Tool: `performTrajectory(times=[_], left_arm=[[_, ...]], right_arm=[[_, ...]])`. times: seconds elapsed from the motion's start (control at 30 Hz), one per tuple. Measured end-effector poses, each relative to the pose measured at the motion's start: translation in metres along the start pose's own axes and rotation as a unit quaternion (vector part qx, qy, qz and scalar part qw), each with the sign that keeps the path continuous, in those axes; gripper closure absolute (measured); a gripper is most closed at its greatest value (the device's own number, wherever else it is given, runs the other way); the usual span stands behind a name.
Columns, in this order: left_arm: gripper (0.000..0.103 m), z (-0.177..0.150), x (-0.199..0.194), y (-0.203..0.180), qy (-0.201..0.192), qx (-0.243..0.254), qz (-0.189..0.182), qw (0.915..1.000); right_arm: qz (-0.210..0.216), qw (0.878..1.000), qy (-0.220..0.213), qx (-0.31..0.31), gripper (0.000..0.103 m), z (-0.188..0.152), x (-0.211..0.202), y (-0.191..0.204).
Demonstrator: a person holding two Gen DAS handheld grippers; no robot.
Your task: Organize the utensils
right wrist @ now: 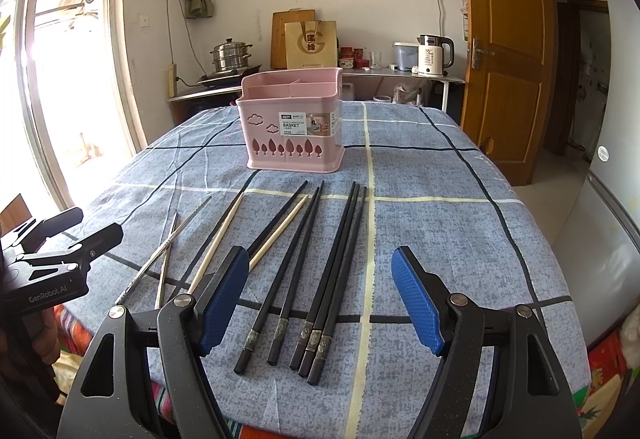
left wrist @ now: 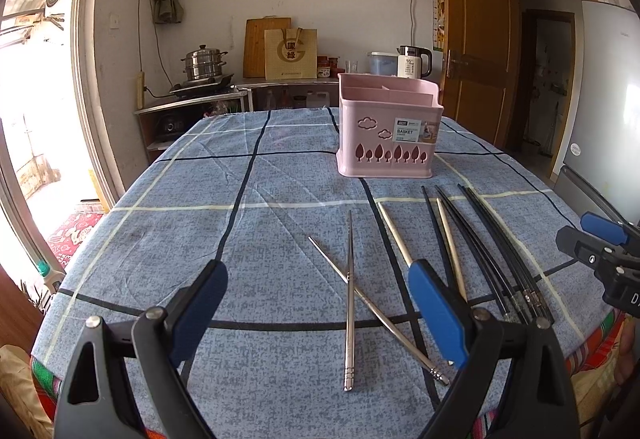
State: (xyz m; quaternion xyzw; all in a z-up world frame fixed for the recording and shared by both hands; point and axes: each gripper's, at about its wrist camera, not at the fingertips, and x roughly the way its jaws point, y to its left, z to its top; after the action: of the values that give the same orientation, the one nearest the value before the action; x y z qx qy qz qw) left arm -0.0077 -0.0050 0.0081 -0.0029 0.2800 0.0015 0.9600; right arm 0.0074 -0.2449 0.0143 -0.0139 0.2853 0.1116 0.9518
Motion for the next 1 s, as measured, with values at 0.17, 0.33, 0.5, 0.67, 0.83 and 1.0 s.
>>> performTrajectory(times=[0.17, 0.33, 0.5, 0.67, 0.83, 1.0], left_arm=[[0.009, 0.000, 0.000, 0.000, 0.000, 0.000, 0.000, 1.0000], [0.009, 0.000, 0.000, 0.000, 0.000, 0.000, 0.000, 1.0000], [0.009, 0.000, 0.000, -0.002, 0.001, 0.000, -0.001, 1.0000], [0.009, 0.000, 0.000, -0.001, 0.000, 0.000, -0.001, 1.0000], [0.009, 0.001, 0.003, -0.003, 0.006, 0.001, -0.004, 1.0000], [0.009, 0.003, 0.014, -0.005, 0.020, 0.017, -0.016, 0.9995]], right_arm=[[0.000, 1.000, 0.000, 0.000, 0.029, 0.000, 0.000, 0.000], [0.000, 1.000, 0.000, 0.000, 0.029, 0.000, 0.000, 0.000], [0.000, 1.000, 0.000, 0.000, 0.029, 0.000, 0.000, 0.000], [0.000, 1.000, 0.000, 0.000, 0.029, 0.000, 0.000, -0.001], [0.000, 1.000, 0.000, 0.001, 0.029, 0.000, 0.000, -0.001], [0.001, 1.000, 0.003, -0.003, 0.029, 0.004, 0.005, 0.000]])
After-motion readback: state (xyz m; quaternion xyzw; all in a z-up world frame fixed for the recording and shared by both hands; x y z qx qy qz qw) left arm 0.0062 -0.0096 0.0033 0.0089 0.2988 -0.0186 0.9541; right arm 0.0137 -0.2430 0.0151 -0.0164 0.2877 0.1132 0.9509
